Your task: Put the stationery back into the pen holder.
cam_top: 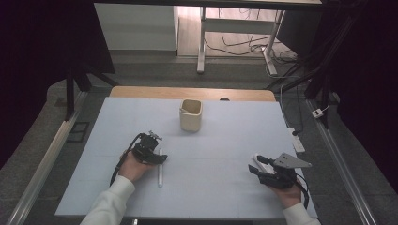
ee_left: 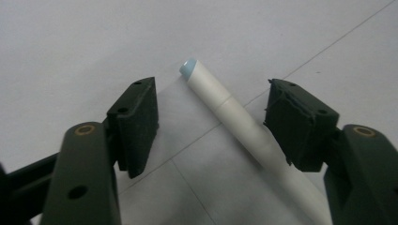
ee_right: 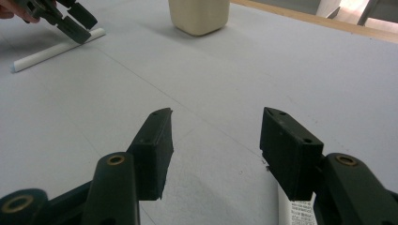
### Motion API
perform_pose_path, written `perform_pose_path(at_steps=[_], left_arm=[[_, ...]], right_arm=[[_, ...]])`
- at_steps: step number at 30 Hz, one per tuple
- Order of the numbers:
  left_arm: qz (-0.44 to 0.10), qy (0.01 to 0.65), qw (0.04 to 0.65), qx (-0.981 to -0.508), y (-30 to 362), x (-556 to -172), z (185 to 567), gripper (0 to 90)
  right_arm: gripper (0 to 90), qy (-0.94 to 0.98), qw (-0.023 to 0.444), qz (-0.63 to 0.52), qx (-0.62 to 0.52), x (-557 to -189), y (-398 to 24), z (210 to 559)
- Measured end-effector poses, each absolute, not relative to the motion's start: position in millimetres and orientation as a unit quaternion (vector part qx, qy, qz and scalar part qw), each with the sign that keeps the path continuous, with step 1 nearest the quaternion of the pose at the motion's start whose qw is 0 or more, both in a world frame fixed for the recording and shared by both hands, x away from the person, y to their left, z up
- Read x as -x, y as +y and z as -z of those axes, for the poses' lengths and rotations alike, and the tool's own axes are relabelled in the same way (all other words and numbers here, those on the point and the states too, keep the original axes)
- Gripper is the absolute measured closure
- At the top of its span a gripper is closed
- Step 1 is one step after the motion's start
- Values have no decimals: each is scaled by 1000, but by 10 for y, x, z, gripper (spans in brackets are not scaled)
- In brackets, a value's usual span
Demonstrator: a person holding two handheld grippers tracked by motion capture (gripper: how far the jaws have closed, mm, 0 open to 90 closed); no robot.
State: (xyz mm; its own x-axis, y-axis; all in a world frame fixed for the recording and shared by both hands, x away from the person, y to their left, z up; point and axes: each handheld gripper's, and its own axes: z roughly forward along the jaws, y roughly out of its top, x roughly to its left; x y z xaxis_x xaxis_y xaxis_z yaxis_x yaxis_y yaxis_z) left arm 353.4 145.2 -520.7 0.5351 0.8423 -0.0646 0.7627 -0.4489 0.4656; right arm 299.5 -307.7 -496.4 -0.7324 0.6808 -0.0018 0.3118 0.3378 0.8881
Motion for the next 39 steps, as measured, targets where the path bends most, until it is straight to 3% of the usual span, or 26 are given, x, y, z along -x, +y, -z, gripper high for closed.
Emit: perform_pose_path(at_steps=[3, 16, 26, 39], left_arm=[[-88, 475, 224, -846, 1454, -3550, 5221, 377], [-86, 479, 219, -846, 1464, -3532, 5190, 773], [-88, 464, 231, -851, 1493, -3519, 5190, 780], [-98, 436, 325, -834, 1643, -3380, 4957, 781]], right_arm=[[441, 795, 193, -484, -313, -2992, -3079, 4964], [442, 794, 209, -480, -310, -2984, -3075, 4973], [442, 793, 212, -480, -311, -2983, -3079, 4970], [431, 789, 213, -481, -319, -2991, -3122, 4961]])
